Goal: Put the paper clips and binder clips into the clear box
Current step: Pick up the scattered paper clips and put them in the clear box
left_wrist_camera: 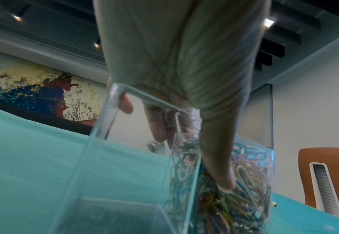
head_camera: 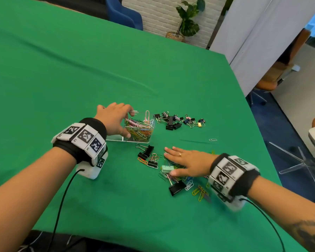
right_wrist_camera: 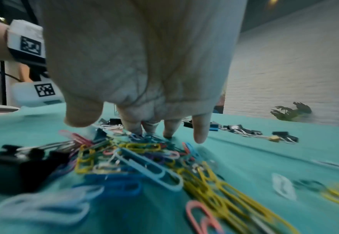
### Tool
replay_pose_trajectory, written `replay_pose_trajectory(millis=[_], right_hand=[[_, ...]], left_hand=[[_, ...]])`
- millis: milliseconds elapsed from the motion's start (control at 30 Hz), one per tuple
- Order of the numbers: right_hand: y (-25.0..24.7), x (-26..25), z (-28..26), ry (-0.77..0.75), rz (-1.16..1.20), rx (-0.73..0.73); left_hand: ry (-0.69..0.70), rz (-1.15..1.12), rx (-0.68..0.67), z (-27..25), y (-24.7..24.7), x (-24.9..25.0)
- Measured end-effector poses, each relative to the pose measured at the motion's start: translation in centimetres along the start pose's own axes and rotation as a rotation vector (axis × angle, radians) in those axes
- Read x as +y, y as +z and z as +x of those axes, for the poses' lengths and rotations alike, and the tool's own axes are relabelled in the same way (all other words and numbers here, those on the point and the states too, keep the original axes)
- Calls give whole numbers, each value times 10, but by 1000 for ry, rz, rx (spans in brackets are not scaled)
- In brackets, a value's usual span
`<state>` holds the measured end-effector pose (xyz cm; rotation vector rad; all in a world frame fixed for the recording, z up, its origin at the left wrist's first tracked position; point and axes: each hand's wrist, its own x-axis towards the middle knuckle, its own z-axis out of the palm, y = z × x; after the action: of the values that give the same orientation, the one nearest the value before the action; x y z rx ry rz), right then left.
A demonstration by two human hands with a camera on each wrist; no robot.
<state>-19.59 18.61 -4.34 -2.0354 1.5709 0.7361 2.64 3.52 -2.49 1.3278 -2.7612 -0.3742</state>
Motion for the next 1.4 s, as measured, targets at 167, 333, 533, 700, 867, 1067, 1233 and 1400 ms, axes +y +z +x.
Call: replay_pose_trajectory(millis=[167,333,533,700,867,1067,1233,1400], right_hand=[[6,10,-19,19,187,199],[8,-8,4,-91,165,126],[2,-3,-15,-40,289,321],[-12,-33,8,-30,257,467],[-24,-45,27,26,232,444],[-24,-45,31,47,362,515],[-49,-24,31,186,703,720],[-48,-20,32,312,441,730]], left_hand=[[-1,6,-1,0,0,1],[-8,11,7,0,0,2],[-17,16,3,-1,-1,4],[-22,27,0,-2,-2,6],[-24,20,-8,-2,-2,6],[-17,15,1,-1,0,5],[-18,13,5,-1,0,4],[-20,14,9,0,0,3]])
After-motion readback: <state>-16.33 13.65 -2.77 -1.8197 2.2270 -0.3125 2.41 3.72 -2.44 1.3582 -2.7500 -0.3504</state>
